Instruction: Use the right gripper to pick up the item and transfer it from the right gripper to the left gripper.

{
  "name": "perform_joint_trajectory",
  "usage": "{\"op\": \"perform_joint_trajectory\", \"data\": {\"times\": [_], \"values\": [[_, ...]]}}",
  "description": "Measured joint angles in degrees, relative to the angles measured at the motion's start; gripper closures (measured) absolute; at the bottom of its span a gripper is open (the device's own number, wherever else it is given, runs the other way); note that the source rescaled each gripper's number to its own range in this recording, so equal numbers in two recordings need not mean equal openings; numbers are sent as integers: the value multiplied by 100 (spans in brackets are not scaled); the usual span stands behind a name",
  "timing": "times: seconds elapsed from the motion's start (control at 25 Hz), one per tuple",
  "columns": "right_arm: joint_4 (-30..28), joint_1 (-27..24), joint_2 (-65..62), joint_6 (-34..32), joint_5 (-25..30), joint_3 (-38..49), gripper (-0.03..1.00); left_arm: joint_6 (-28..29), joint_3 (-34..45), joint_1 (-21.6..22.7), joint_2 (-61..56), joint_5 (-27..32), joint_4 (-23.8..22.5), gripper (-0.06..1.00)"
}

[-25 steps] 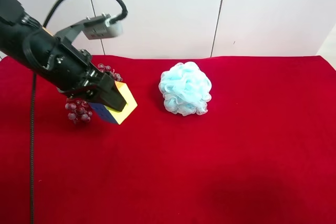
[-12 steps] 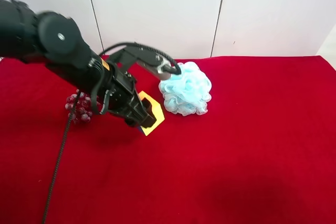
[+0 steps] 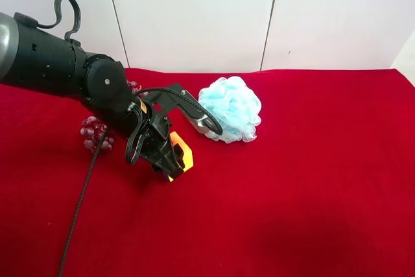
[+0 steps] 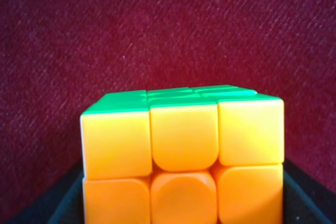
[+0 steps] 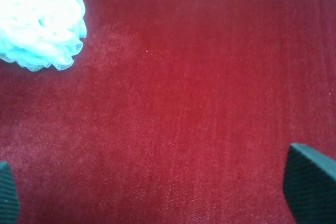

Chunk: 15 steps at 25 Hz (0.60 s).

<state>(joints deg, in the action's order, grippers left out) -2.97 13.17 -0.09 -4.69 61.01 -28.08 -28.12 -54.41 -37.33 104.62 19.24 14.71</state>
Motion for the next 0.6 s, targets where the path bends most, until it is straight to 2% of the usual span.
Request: {"op": "perform_joint_trajectory", "data": {"times": [0.12,0.16,0.2,0.28,0.32,0.36,0.48,0.6], "values": [[0,0,0,0,0,0,-3,30,0,0,0,6,-1,94],[0,0,0,0,0,0,-3,52,0,0,0,13,-6,90],[0,0,0,0,0,0,-3,101,0,0,0,12,-6,72],[0,0,0,0,0,0,-3,158,0,0,0,6,-25,28],[0,0,0,0,0,0,-3,158,0,0,0,6,-68,11],[0,0,0,0,0,0,-3,158,0,0,0,6,-129,4],[0,0,0,0,0,0,-3,158,0,0,0,12,-187,-3],[0,0,0,0,0,0,-3,158,0,0,-97,121,-214,-5]]}}
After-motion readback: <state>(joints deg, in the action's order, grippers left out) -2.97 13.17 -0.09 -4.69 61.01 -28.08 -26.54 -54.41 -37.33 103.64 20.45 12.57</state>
